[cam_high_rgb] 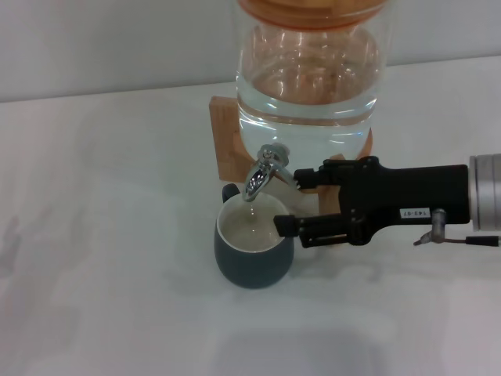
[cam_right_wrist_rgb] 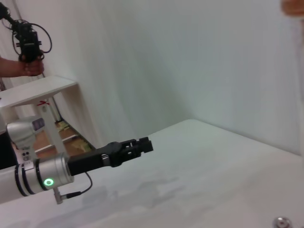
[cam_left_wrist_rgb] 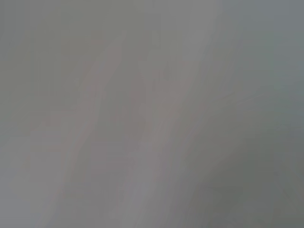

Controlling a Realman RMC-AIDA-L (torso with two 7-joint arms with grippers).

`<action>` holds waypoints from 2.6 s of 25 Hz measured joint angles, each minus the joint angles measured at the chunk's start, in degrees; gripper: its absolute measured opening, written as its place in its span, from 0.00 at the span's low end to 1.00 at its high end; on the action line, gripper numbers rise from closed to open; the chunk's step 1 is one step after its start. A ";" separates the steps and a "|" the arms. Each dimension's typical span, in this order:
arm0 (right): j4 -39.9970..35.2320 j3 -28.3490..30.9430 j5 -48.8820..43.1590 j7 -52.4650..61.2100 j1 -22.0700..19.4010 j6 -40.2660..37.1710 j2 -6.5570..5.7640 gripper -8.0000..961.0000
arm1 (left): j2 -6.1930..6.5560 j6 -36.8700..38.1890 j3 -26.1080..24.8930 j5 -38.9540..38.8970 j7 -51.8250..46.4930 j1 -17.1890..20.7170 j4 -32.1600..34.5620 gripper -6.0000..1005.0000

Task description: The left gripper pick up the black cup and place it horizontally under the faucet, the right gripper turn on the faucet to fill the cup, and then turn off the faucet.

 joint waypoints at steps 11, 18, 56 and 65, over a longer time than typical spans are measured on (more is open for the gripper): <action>-0.50 -2.76 0.13 -0.03 0.21 -0.36 0.01 0.86 | 0.00 0.00 0.00 0.04 0.03 0.01 0.10 0.46; -1.42 -1.37 0.60 -0.42 -0.59 1.92 -0.07 0.86 | 0.00 0.00 0.00 0.08 0.03 0.09 -0.14 0.46; -3.77 -18.42 1.60 -0.48 1.06 -13.30 0.00 0.86 | 0.00 -0.10 0.00 0.07 0.08 0.01 0.03 0.46; -1.98 -17.98 1.60 -0.95 1.08 -15.01 0.00 0.86 | 0.00 -0.09 0.06 0.20 0.11 0.09 0.19 0.46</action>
